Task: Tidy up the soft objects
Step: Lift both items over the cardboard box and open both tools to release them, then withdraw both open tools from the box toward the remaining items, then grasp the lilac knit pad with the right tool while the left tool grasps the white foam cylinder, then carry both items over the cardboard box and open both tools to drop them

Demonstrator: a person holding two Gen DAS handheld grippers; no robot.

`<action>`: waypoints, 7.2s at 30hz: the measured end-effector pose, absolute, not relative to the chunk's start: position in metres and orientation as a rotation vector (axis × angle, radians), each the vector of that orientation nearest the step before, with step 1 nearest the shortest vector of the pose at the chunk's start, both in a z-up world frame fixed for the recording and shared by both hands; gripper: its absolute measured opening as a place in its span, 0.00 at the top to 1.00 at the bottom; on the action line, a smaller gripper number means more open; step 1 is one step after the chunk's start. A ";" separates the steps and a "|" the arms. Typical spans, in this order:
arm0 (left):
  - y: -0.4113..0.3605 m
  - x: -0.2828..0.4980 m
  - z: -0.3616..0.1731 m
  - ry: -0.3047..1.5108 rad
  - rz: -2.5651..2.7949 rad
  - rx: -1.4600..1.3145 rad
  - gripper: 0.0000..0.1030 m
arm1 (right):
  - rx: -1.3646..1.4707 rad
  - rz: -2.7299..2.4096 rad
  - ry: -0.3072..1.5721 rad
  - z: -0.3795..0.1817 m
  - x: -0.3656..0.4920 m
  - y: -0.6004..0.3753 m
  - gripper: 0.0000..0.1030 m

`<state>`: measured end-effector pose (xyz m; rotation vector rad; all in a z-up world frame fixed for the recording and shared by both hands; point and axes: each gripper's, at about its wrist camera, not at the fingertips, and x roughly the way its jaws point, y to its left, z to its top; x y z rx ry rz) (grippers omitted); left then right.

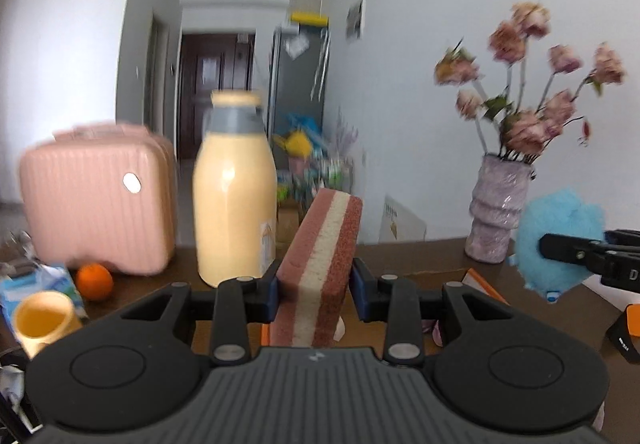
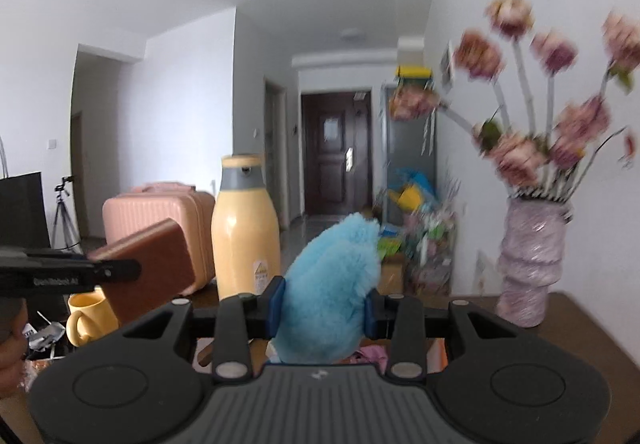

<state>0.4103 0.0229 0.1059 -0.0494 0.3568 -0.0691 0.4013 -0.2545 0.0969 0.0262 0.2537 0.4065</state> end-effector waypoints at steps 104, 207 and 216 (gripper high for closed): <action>0.002 0.166 0.006 0.329 -0.125 0.107 0.09 | 0.004 0.192 0.306 -0.002 0.151 -0.256 0.02; 0.015 0.417 0.066 0.511 -0.262 -0.098 0.74 | 0.322 0.445 0.484 0.062 0.425 -0.288 0.78; 0.021 0.489 0.009 0.752 -0.220 -0.107 0.72 | 0.237 0.303 0.742 -0.004 0.517 -0.270 0.77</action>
